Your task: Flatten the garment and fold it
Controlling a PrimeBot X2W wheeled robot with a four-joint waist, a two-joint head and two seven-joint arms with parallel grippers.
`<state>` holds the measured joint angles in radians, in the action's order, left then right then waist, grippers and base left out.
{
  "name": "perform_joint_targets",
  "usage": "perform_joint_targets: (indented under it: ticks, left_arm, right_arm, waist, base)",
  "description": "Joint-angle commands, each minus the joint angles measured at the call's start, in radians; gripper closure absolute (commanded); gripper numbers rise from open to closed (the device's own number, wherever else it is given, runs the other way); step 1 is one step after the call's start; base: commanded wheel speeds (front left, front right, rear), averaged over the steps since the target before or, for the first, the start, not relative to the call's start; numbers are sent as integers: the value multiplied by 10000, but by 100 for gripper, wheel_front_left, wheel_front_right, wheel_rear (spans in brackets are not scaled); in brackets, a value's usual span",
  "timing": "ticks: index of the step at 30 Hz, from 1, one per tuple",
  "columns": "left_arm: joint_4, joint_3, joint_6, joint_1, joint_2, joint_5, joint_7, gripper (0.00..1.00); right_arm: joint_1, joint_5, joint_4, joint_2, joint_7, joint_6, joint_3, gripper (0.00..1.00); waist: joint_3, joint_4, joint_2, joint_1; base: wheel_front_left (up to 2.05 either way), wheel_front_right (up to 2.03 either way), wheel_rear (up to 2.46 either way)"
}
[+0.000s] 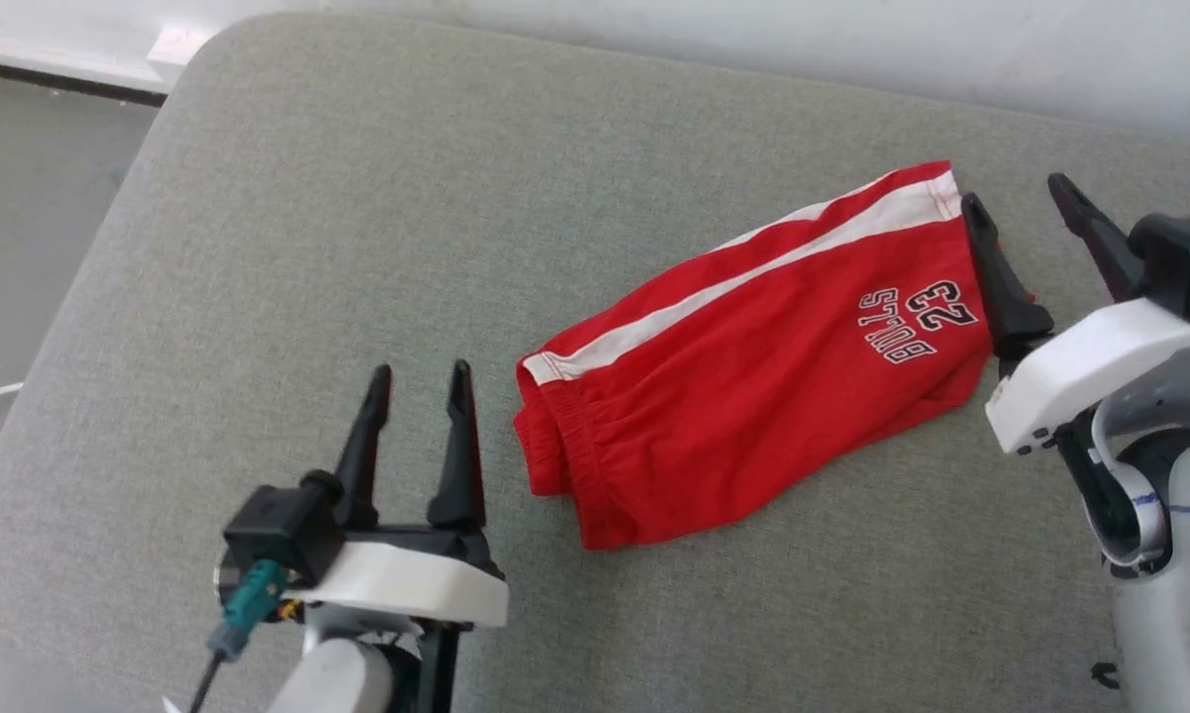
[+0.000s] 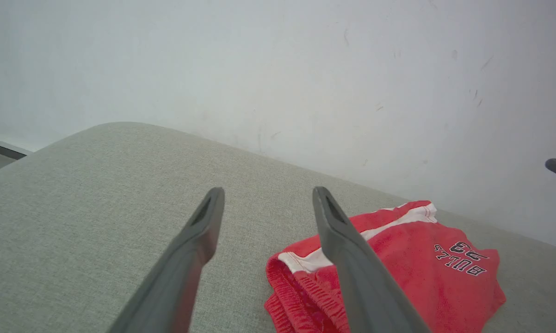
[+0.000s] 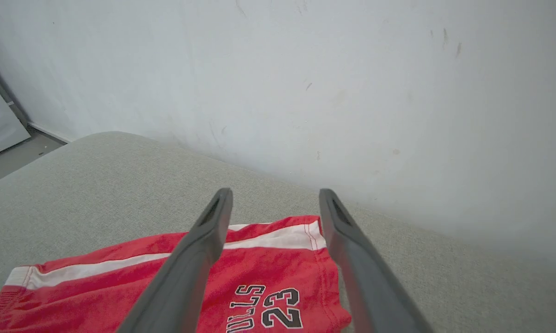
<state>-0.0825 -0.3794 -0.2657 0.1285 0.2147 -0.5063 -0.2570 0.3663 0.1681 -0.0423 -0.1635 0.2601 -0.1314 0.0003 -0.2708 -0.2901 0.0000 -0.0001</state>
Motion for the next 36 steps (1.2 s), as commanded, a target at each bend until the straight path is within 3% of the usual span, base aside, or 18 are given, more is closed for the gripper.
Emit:
perform_joint_targets:
  ticks: [1, 6, 9, 16, 23, 27, 31, 32, 36]
  left_arm:
    - [174, -37, 88, -126, -121, 16, -44, 0]
    - [683, -489, 691, 254, -434, -1023, 1463, 0]
    - [882, -801, 749, 583, -486, -1408, 2677, 0]
    - [1623, -1276, 45, 1163, -304, -1178, 4505, 0]
    - [2185, -1434, -541, 1321, -215, -1024, 5406, 0]
    - [2421, -1359, -563, 1418, -424, -1261, 5500, 0]
    - [2743, -1478, -202, 1555, -616, -1493, 5522, 0]
    - [2811, -1504, -81, 1584, -669, -1573, 5520, 100]
    - [2954, -1503, 213, 1677, -774, -1733, 5331, 100]
  right_arm:
    - [-137, -58, -113, 69, -48, 7, -8, 0]
    - [-229, -137, -203, 69, 34, 7, 13, 0]
    - [-263, -150, -235, 97, 117, 7, 35, 0]
    - [-281, -157, -214, 205, 182, 7, 202, 0]
    - [-207, -174, -278, 202, 202, 7, 268, 0]
    - [-141, -173, -300, 197, 200, 7, 265, 0]
    - [-72, -159, -270, 204, 192, 7, 274, 0]
    - [-55, -157, -263, 206, 193, 7, 276, 0]
    - [34, -126, -223, 170, 222, 7, 270, 0]
  waist:
    - [91, 69, 0, 1]
    - [173, 72, 0, 1]
    - [177, 47, 0, 1]
    - [92, 106, 0, 1]
    - [-145, 134, 0, 1]
    - [-297, 132, 0, 1]
    - [-415, 146, 0, 1]
    - [-437, 149, 0, 1]
    - [-484, 144, 0, 1]
  base:
    - [0, 0, 0]
    - [0, 0, 0]
    - [0, 0, 0]
    - [0, 0, 0]
    - [0, 0, 0]
    - [0, 0, 0]
    - [0, 0, 0]
    - [0, 0, 0]
    - [0, 0, 0]
